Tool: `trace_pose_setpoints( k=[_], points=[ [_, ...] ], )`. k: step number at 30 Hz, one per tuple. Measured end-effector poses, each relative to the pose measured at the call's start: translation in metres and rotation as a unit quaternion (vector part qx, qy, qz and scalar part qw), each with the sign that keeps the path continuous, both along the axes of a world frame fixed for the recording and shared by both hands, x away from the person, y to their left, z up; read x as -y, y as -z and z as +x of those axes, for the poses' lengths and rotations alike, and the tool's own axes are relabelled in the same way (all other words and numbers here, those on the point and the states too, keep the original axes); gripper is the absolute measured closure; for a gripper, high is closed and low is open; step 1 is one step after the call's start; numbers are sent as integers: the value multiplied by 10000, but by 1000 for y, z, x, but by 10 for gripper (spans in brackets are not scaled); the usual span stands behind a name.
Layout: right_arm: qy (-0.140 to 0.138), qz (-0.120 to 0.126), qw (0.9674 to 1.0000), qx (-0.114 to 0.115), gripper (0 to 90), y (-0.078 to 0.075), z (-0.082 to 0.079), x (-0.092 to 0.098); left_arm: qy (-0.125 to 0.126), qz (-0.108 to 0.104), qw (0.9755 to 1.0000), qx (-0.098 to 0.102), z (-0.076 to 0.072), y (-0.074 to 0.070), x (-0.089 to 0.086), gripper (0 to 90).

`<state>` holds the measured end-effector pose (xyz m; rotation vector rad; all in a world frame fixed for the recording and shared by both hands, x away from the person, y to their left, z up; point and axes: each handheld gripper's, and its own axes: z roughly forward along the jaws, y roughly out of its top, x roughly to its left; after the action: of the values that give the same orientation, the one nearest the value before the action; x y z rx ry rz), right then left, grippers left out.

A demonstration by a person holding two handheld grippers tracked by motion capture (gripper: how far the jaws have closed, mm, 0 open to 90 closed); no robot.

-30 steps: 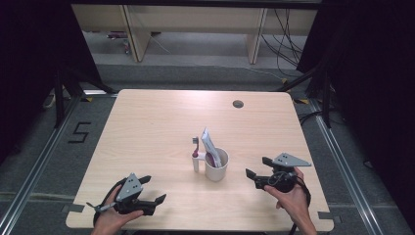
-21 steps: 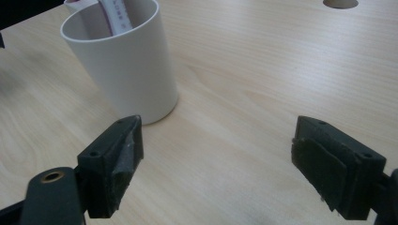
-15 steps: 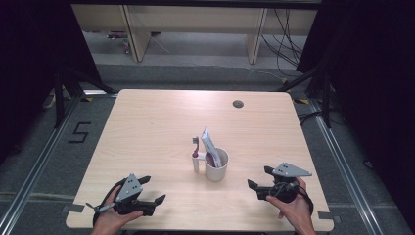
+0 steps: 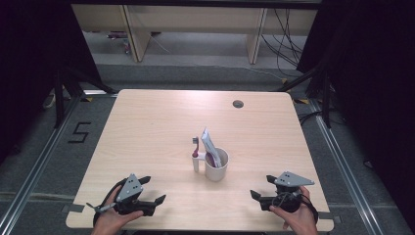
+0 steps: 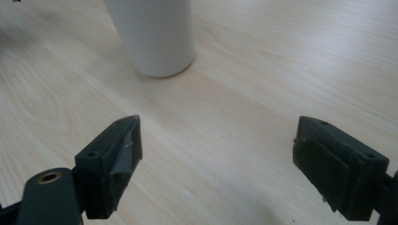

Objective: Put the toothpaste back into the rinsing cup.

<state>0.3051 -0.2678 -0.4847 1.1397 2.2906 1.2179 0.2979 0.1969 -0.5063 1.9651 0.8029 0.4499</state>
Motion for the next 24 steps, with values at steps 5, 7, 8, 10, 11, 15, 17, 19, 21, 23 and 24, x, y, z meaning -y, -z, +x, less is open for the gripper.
trace_pose_setpoints(
  k=[5, 7, 8, 10, 11, 15, 17, 19, 21, 23, 24],
  points=[
    [11, -19, 9999, -115, 170, 3, -5, 1, -2, -22, 10000, -4, 0, 0, 1, 161],
    [35, -40, 9999, -131, 170, 3, -8, 2, 10, 19, 10000, -7, 0, 0, 0, 161],
    [-7, -100, 9999, -59, 169, 3, -7, 4, 10, 18, 10000, -6, 0, 0, 0, 161],
    [2, -88, 10000, -38, 168, 4, -9, 5, -3, -21, 10000, -5, 0, 1, 1, 160],
    [35, -36, 9999, -145, 167, 4, -11, 5, 9, 19, 10000, -6, 0, 0, 0, 160],
    [-18, -209, 9998, -39, 166, 6, -14, 8, -2, 30, 10000, -28, 0, 1, 1, 160],
    [-2, -167, 9997, -160, 166, 6, -17, 8, 1, 19, 10000, -45, 0, 1, 1, 160],
    [2, -216, 9996, -155, 165, 7, -20, 8, 7, 0, 10000, -39, 0, 2, 1, 161],
    [86, -205, 9993, -294, 165, 7, -24, 8, 12, 10, 10000, -49, 0, 2, 1, 160],
    [41, -257, 9993, -249, 165, 8, -25, 9, 18, 14, 10000, -46, 0, 2, 1, 160],
    [-54, -298, 9991, -282, 165, 9, -24, 10, 25, 18, 10000, -45, 0, 2, 1, 160]
  ],
)
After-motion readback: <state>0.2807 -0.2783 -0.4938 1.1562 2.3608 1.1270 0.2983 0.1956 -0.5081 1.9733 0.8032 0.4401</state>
